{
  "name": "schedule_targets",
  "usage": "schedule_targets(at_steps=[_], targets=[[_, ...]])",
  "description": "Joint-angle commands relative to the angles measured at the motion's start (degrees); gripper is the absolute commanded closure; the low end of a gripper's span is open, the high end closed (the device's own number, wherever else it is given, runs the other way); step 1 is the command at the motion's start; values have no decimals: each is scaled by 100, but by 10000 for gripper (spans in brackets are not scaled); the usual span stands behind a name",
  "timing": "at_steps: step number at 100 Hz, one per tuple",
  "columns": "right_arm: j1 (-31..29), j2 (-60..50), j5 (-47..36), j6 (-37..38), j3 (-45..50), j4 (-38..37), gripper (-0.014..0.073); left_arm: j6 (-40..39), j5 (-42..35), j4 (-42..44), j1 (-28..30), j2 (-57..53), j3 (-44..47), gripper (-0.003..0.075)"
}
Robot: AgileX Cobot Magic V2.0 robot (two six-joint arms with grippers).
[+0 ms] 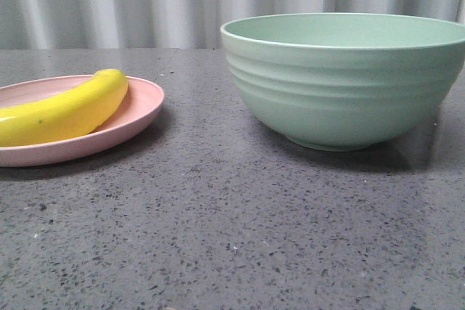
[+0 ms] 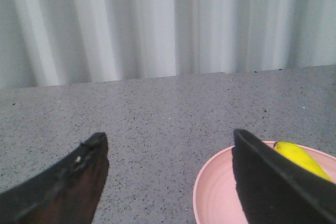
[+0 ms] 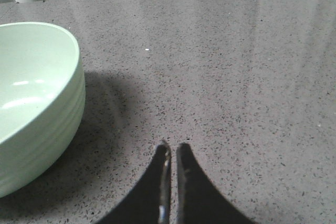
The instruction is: Transfer banana from pink plate to green bowl
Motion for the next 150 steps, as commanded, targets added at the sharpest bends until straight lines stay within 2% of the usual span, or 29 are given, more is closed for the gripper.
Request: schedule_targets(at_steps=[1,8,24,48,67,90,115,142,150], targets=[[-23,75,-468,-27,-196,15,657,4,-642,-52,-28,144,-226,232],[-23,75,-511,-27,-196,15,657,4,-549,-52,-158,236,-308,253],[-23,75,-559,-27,-173,15,657,-6,270,-52,-679,672,-709,283],[-23,75,-559,-27,-173,15,657,-6,886,-52,-1432,1633,-1138,283],[-23,75,-559,-27,-173,15,657,4,1547,-41,-1811,2546,-1550,283],[-23,75,-559,-27,-173,15,657,13,1949,-21,-1884,3507,-2131,283],[-23,75,-559,-27,-173,15,657,13,1959,-21,-1884,4358,-2461,283],[-23,75,-559,-27,-173,15,657,13,1937,-21,-1884,4582,-2461,284],[-23,75,-559,-27,-173,15,657,13,1894,-21,-1884,4582,-2461,325]])
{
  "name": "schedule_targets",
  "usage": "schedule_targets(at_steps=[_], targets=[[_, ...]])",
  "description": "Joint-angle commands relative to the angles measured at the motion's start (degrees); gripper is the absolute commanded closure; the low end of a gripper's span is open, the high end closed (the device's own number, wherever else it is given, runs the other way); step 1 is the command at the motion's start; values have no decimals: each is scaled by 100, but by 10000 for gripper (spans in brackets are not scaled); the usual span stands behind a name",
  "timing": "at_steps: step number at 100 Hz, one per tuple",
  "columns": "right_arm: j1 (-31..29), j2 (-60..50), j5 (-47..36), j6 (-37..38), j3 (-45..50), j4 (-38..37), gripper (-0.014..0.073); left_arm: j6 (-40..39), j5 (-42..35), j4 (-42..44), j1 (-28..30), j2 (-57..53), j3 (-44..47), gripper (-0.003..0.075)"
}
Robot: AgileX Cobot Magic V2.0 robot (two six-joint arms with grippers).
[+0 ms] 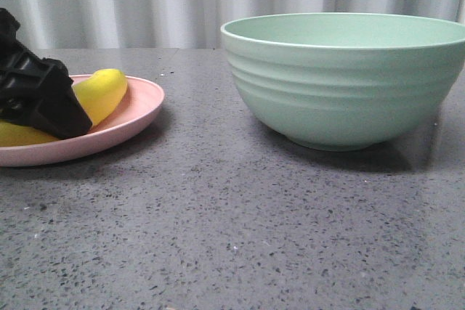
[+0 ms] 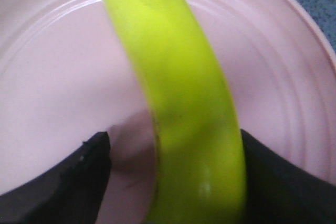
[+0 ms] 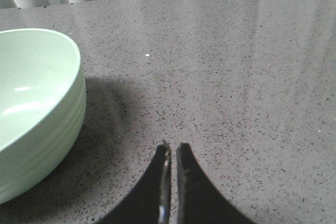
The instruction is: Transfer banana from pink plate to green bowl
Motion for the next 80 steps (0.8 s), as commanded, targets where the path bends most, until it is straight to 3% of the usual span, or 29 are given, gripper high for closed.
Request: schedule_targets(at_steps=[1,26,47,63,80], targets=[[-23,75,-468,-27,-173,15,657,13,-339,-29,-44,-122,-203,337],[-23,75,-358,-27,-173,15,657,13,-461,-29,-44,-122,-203,583],[-23,75,-331,-27,-173,15,657,13,-649,-29,-44,-122,-203,729],[-23,75,-356,-27,-227,15,657,13,-631,-29,-44,-233,-230,740],[121,102,360,-103,-641,15,657,13,-174,-50,-116,-569,-532,740]])
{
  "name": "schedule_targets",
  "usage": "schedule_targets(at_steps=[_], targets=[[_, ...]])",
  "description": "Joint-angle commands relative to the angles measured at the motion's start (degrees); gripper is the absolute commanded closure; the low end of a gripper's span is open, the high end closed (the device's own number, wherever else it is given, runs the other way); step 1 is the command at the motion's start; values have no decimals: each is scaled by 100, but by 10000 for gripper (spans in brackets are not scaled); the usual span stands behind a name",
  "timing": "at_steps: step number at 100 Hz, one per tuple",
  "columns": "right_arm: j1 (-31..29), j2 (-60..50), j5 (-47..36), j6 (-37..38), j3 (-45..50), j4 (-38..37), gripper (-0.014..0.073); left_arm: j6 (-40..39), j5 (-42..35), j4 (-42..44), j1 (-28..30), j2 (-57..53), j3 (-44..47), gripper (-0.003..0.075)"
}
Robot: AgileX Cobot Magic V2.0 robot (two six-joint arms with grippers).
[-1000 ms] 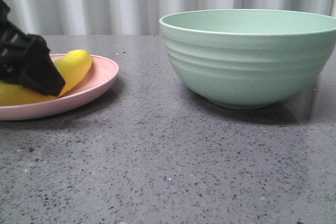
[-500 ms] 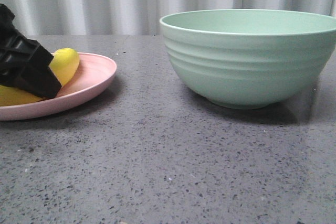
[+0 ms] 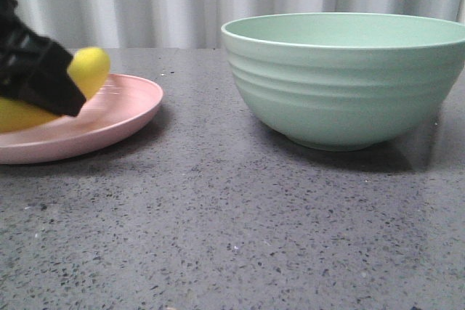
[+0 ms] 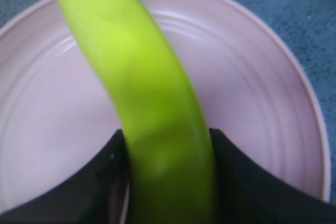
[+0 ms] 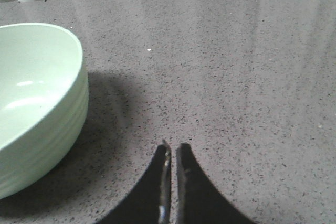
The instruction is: Transfer banana from pink plate to green bowl
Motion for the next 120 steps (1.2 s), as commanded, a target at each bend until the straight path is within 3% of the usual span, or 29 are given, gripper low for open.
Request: schedule_targets(at_steps=[1,25,33,48,55,88,120], targets=[[121,102,-12,-103,-447,15,657,0,-97,-50,-118,-368,-384,741],[863,560,988,-141,-1426,250,626,0,392,-50,-1056,-881,-941,741],[1164,781,1067,-141,-1764,439,540,0,353,-50,-1491,-986,-1025,741],[1831,1268,891,-141,-2253,986,298,0,305,-50,-2164,-1010,-1091,740],[2133,1532,778,-141,-2430,1293,247,0,217,-50,-2416,-981,-1091,741],[3282,3017,-210,-141,-3007,1861,246,0,28,-50,-3050,-730,-1091,741],[3448,4099,-230,-141,-3382,2542,224,0,-90,-50,-3061,-730,-1091,741]])
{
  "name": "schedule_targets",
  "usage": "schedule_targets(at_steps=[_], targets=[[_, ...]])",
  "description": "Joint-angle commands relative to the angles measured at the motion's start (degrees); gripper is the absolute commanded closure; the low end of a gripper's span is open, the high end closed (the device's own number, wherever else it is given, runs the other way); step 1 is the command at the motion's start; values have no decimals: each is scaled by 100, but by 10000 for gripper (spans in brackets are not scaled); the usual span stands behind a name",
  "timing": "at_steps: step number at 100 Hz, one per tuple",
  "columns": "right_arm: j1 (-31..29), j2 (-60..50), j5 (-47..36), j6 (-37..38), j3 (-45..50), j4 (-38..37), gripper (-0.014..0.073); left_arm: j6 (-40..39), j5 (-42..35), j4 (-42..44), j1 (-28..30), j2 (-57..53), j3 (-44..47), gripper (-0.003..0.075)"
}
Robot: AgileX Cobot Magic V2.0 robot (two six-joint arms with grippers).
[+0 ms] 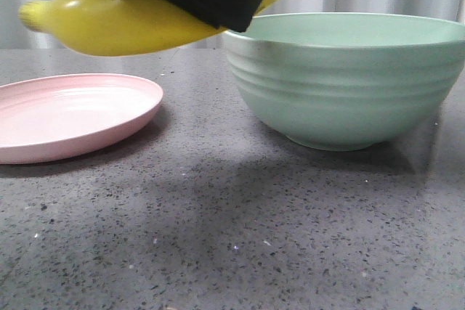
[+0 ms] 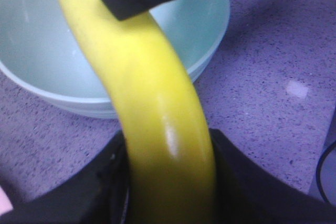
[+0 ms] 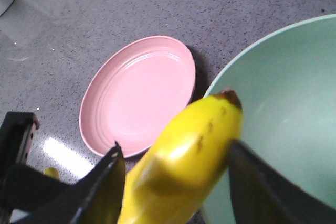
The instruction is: Transfer banana from pink plate to green bowl
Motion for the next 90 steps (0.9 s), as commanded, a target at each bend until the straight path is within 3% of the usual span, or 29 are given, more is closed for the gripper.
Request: schedule_targets(at_steps=[1,38,46,52,59,66,73,78,83,90], targets=[[10,118,-378,-74,-254,322,221,46,-575,-86,-50,-132,-229,741],[10,220,-346,-74,-277,638,222,46,-724,-86,-50,-132,-229,740],[10,220,-318,-74,-277,638,272,46,-724,-86,-50,-132,-229,739],[10,220,-308,-74,-277,638,372,46,-714,-86,-50,-132,-229,719],[10,220,-295,-74,-277,638,522,46,-714,-86,-50,-132,-229,626],[10,220,-295,-74,-277,638,668,46,-725,-86,-50,-132,-229,465],[10,220,-273,-74,-277,638,663,46,-725,-86,-50,-132,-229,271],[10,220,-273,-74,-277,638,663,46,-725,-86,-38,-132,-229,183],[10,210,-316,-74,-277,627,663,46,-725,-60,-26,-146,-240,135],[10,164,-412,-93,-301,551,663,46,-714,-21,4,-271,-269,132]])
